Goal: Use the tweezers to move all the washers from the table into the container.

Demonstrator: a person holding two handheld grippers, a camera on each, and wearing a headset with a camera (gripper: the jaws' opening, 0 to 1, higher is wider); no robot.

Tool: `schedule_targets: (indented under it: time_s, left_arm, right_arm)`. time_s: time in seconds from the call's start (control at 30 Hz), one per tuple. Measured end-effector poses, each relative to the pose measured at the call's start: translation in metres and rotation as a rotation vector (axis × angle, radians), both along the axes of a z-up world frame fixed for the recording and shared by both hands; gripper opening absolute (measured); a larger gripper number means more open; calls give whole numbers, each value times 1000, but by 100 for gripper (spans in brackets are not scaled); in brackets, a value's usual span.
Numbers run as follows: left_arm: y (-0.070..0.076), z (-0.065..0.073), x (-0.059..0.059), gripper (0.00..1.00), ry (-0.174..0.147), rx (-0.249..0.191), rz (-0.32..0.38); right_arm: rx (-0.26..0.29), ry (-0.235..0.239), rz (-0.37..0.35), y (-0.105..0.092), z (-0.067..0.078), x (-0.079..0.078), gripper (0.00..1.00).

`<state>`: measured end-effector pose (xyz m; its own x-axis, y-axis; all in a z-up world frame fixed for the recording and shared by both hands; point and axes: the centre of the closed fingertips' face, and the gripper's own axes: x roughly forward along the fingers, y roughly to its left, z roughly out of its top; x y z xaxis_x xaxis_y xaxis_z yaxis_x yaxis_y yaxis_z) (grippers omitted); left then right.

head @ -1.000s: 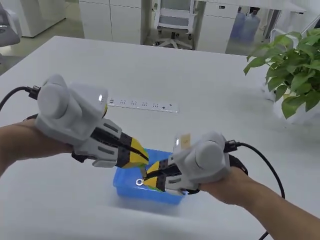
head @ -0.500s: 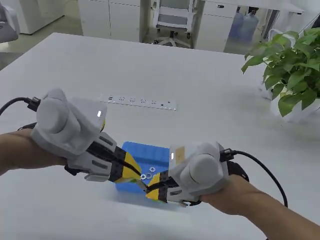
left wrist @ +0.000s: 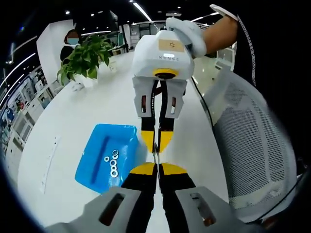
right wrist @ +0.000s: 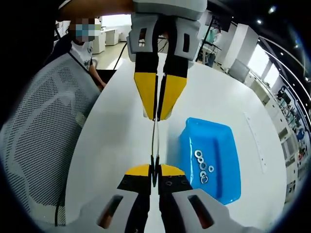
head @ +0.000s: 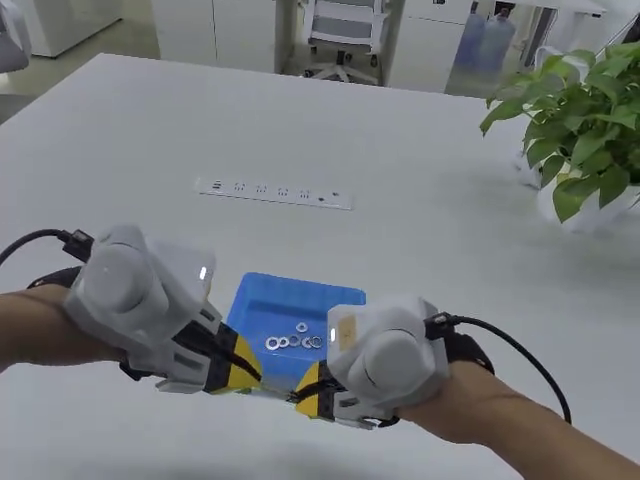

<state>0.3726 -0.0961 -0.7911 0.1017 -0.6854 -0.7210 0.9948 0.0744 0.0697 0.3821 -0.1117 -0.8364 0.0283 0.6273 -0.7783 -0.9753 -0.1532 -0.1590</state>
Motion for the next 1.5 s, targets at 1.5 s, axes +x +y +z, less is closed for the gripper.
schedule_targets:
  time_s: [1.5]
  left_arm:
    - [1,-83,-10,7,6,142,11]
  right_arm:
    - [-59,81,-59,-14,-55,-17,6]
